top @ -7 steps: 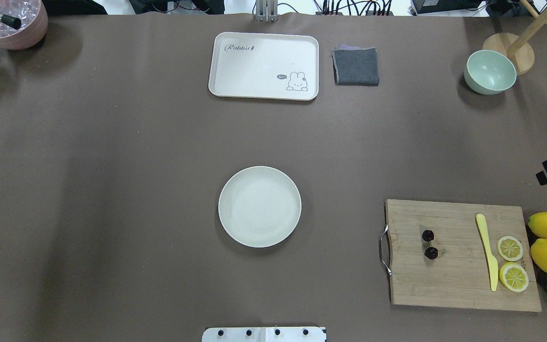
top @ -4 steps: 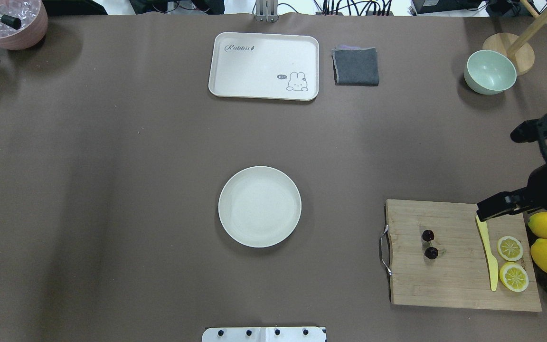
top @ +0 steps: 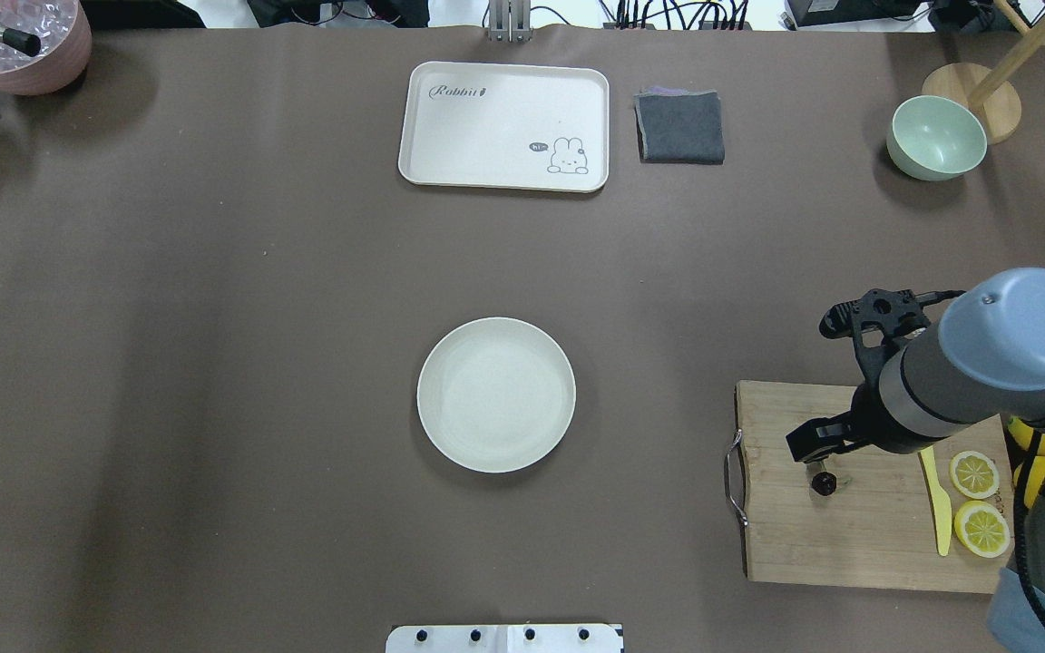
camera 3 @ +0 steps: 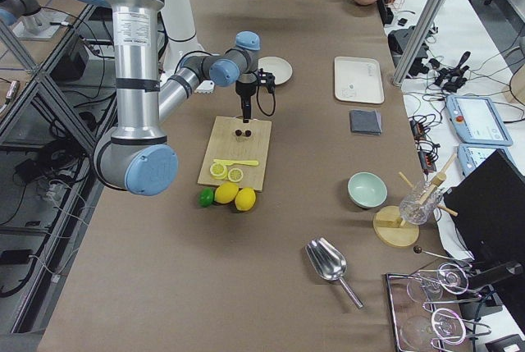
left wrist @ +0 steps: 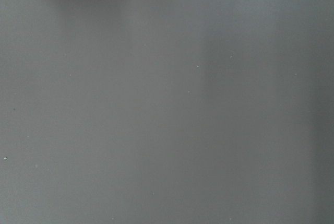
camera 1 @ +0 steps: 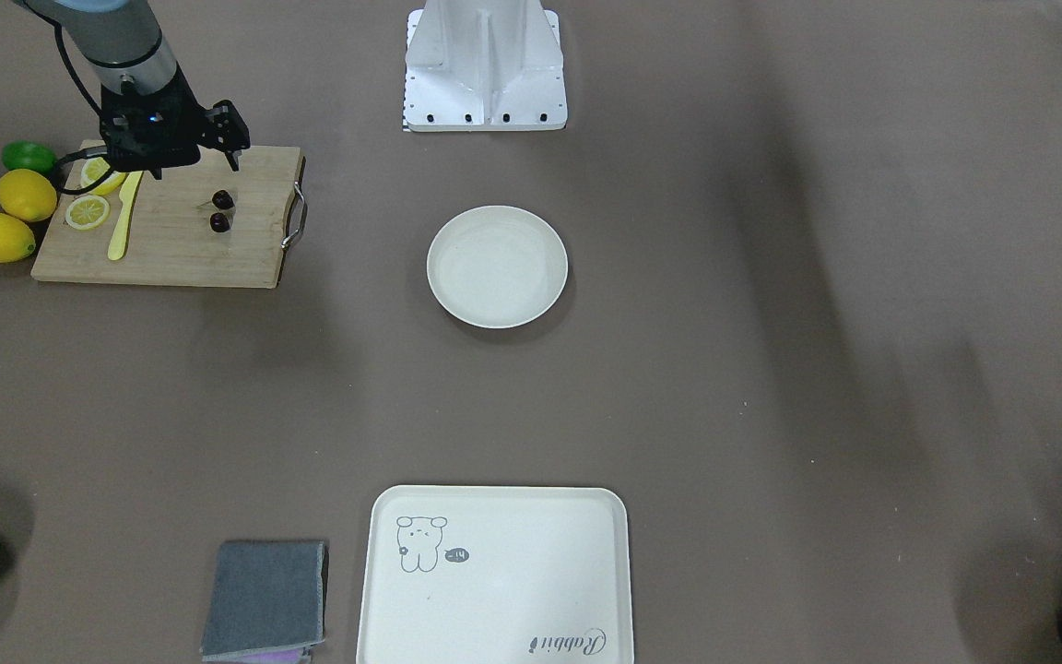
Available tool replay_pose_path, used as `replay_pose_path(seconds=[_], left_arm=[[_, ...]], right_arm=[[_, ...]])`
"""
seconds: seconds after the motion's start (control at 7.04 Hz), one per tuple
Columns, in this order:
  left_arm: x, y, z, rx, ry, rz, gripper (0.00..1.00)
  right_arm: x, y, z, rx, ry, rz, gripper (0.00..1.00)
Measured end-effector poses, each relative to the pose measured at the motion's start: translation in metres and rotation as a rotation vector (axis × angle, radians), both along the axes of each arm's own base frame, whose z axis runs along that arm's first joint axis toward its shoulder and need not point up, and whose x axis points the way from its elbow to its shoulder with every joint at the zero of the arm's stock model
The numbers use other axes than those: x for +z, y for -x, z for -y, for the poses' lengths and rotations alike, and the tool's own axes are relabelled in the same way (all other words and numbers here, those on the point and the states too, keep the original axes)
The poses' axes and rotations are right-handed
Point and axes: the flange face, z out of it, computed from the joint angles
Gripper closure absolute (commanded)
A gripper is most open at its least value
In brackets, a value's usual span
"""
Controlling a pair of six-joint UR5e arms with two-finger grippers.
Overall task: Place red cherry on plate
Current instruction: 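Lower the right gripper and grasp a dark red cherry by its stem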
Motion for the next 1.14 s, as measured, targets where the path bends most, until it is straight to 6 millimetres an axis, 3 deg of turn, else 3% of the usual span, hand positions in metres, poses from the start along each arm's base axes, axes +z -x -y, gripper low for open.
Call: replay_pose_path(seconds=[0.43, 0.71, 0.85, 0.99, 1.14], left_arm=[[-0.006, 0.006, 0.002, -0.014, 0.001, 0.002, 0.03], [-0.006, 0.009, 0.0, -0.022, 0.003, 0.002, 0.03], [-0.006, 0.01, -0.001, -0.024, 0.003, 0.002, 0.03], [-0.006, 0.012, -0.002, -0.027, 0.003, 0.002, 0.03], [-0.005, 0.013, -0.003, -0.03, 0.003, 0.002, 0.03]], right_arm=[[0.018, 0.019, -0.003, -0.005, -0.022, -0.01, 0.12], [0.064, 0.02, -0.014, 0.016, -0.038, 0.029, 0.16], [0.084, 0.029, -0.02, 0.035, -0.047, 0.047, 0.26], [0.093, 0.038, -0.027, 0.05, -0.052, 0.051, 0.44], [0.092, 0.043, -0.032, 0.063, -0.05, 0.06, 0.83]])
